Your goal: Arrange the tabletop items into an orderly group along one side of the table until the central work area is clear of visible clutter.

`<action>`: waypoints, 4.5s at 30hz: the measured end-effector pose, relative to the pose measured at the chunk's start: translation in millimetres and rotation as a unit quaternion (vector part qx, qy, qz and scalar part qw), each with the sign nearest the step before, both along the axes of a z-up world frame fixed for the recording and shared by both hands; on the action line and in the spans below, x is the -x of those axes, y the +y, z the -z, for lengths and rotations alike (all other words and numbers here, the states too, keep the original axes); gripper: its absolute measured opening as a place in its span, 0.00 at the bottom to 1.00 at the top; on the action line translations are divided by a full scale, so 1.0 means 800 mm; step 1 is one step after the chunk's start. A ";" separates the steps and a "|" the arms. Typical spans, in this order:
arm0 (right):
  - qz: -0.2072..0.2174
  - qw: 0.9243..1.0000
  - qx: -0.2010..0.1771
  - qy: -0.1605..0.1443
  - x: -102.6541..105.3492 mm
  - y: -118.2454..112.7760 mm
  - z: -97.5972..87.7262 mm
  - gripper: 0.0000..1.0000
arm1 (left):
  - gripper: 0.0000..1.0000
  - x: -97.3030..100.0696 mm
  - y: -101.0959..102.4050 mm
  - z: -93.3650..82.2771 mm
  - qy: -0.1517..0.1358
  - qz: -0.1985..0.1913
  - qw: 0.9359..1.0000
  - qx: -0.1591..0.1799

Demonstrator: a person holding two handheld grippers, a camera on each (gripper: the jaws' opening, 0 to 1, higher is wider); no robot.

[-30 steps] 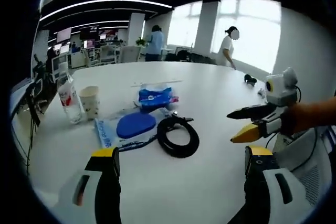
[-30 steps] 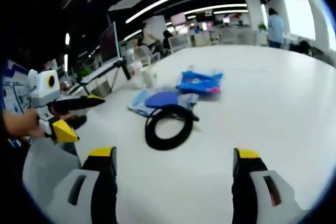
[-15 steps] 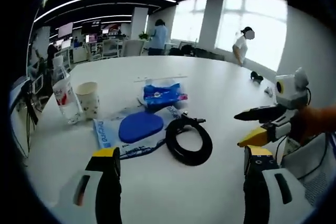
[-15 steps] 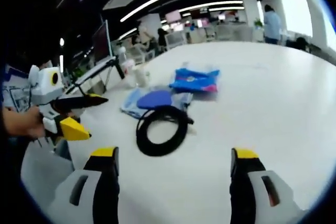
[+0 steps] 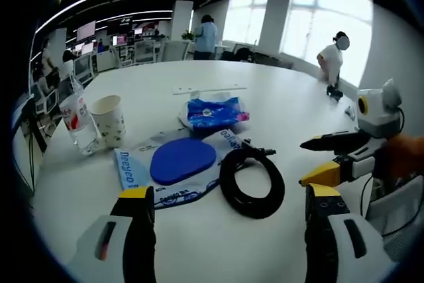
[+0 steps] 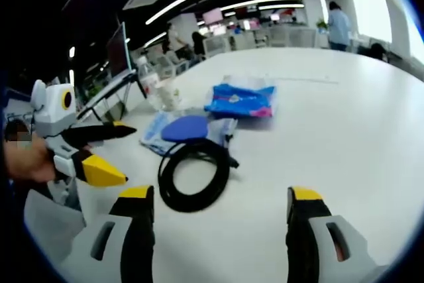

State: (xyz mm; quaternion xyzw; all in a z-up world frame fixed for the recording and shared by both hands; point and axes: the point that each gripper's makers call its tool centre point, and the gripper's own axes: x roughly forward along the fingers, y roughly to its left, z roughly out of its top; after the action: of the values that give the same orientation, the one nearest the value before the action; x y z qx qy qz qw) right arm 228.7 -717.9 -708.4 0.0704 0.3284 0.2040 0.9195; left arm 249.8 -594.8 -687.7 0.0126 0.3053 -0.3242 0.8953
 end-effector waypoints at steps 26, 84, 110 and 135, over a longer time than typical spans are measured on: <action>0.003 0.999 0.043 0.025 -0.033 0.012 0.032 0.50 | 0.73 -0.026 -0.030 0.042 0.010 -0.014 0.999 -0.039; 0.003 0.996 0.073 0.045 -0.025 0.030 0.026 0.02 | 0.09 -0.016 -0.027 0.044 -0.005 -0.001 0.993 -0.117; -0.018 0.995 0.060 0.075 0.039 0.053 0.030 0.02 | 0.09 0.049 -0.007 0.048 0.029 0.020 0.991 -0.128; -0.025 0.995 0.076 0.063 0.042 0.043 0.034 0.18 | 0.33 0.043 0.005 0.050 0.040 -0.003 0.994 -0.102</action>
State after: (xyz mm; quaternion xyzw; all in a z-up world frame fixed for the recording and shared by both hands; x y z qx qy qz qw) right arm 194.8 -683.2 -735.5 0.0054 0.4022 0.1962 0.8943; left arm 215.8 -591.1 -727.6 0.0906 0.3723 -0.2892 0.8773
